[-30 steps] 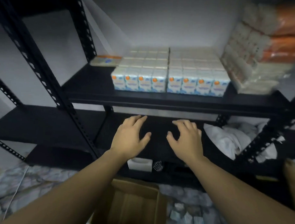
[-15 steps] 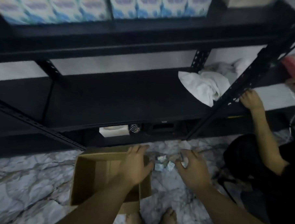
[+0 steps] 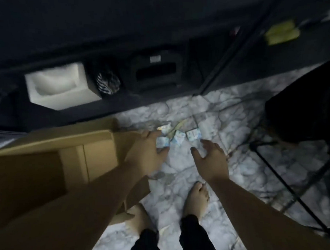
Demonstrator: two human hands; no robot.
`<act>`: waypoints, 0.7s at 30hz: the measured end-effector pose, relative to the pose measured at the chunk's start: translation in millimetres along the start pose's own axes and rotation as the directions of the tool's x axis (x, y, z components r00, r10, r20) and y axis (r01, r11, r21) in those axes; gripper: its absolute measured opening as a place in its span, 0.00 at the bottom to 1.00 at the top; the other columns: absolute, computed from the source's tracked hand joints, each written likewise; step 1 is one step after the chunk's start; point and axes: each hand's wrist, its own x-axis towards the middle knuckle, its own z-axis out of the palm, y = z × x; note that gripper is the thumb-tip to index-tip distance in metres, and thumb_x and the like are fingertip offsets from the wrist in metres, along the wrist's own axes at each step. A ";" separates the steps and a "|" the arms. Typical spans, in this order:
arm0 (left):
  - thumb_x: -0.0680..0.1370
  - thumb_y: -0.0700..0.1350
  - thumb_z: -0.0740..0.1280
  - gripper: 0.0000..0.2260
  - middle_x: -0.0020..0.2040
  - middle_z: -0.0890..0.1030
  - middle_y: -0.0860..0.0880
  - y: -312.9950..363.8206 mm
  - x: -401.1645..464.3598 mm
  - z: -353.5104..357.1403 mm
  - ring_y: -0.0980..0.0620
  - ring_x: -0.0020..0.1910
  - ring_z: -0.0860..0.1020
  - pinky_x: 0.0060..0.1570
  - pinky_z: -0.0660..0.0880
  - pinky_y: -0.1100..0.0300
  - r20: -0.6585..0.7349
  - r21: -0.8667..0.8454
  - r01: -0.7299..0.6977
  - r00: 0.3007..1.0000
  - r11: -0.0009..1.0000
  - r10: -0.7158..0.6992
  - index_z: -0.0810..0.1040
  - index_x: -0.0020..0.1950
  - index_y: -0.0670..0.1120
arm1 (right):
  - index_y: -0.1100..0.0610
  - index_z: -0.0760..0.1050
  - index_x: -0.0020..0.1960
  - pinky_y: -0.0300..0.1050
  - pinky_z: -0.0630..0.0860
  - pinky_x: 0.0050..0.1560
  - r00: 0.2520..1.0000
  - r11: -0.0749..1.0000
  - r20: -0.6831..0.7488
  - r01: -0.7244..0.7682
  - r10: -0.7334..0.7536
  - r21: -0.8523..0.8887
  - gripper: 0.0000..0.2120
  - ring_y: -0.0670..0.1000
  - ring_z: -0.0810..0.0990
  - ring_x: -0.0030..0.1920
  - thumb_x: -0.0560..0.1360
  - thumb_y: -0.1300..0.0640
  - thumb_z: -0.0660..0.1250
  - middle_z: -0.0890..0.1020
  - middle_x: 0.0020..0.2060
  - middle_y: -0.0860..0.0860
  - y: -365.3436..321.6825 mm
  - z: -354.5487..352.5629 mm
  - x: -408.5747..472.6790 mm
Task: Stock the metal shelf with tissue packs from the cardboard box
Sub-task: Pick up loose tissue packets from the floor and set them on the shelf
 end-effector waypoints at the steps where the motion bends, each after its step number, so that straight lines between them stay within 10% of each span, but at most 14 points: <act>1: 0.78 0.55 0.73 0.24 0.68 0.77 0.44 -6.9 18.5 16.1 0.42 0.65 0.77 0.63 0.73 0.55 -0.009 0.006 0.008 1.000 1.000 -0.008 0.76 0.72 0.50 | 0.54 0.76 0.71 0.52 0.75 0.63 1.000 1.000 0.015 0.002 -0.002 -0.010 0.26 0.59 0.77 0.67 0.78 0.42 0.70 0.80 0.64 0.56 13.2 13.5 17.1; 21: 0.79 0.46 0.71 0.20 0.69 0.78 0.41 -113.9 224.9 176.8 0.40 0.68 0.75 0.68 0.70 0.52 -0.084 0.139 0.139 0.988 0.980 -0.128 0.77 0.71 0.44 | 0.50 0.70 0.70 0.52 0.75 0.54 0.991 0.990 -0.009 -0.133 0.134 0.055 0.22 0.59 0.79 0.61 0.80 0.44 0.69 0.76 0.64 0.54 81.3 216.2 188.3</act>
